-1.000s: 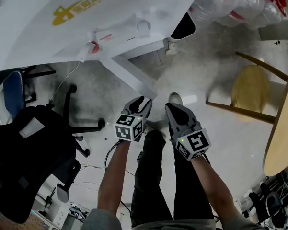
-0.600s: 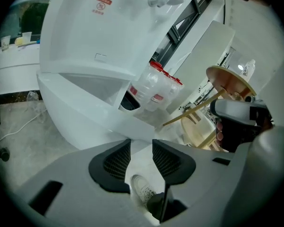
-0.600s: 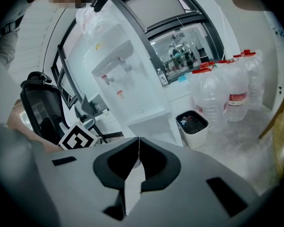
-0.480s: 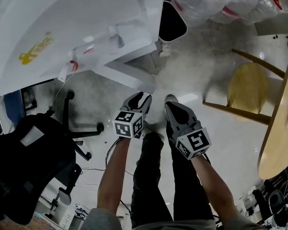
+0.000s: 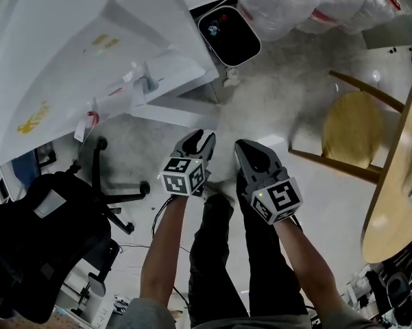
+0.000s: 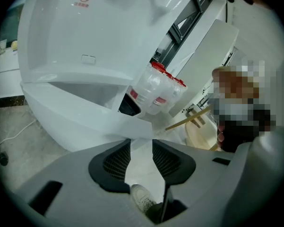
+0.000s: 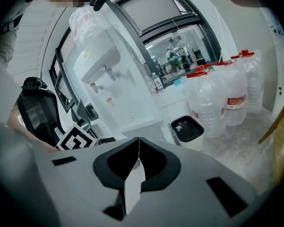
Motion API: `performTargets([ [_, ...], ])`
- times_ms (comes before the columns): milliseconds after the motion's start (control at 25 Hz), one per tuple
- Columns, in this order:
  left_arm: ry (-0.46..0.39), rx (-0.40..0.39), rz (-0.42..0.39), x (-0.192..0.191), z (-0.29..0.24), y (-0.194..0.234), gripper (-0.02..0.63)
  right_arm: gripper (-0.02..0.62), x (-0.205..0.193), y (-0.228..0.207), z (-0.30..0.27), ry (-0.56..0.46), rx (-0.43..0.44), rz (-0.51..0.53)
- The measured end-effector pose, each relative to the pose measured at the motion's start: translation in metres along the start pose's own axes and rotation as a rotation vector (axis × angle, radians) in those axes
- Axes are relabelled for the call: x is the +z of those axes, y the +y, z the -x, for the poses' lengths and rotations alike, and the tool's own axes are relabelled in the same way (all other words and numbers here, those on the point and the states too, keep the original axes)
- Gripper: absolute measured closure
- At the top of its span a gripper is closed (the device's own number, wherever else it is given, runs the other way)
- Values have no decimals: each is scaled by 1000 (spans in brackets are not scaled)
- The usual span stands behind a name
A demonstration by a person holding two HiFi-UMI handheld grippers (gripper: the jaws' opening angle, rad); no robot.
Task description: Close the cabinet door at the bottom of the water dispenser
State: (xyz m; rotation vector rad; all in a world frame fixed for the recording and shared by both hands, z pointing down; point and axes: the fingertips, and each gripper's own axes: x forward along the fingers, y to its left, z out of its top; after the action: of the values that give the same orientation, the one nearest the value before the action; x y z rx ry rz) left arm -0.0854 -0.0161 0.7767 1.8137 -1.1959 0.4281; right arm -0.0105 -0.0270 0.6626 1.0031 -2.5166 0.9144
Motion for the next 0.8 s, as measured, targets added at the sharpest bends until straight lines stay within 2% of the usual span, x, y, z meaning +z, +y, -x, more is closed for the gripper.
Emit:
performTargets([
  [800, -25, 21, -25, 67, -48, 6, 466, 584, 29, -43, -14, -18, -13, -20],
])
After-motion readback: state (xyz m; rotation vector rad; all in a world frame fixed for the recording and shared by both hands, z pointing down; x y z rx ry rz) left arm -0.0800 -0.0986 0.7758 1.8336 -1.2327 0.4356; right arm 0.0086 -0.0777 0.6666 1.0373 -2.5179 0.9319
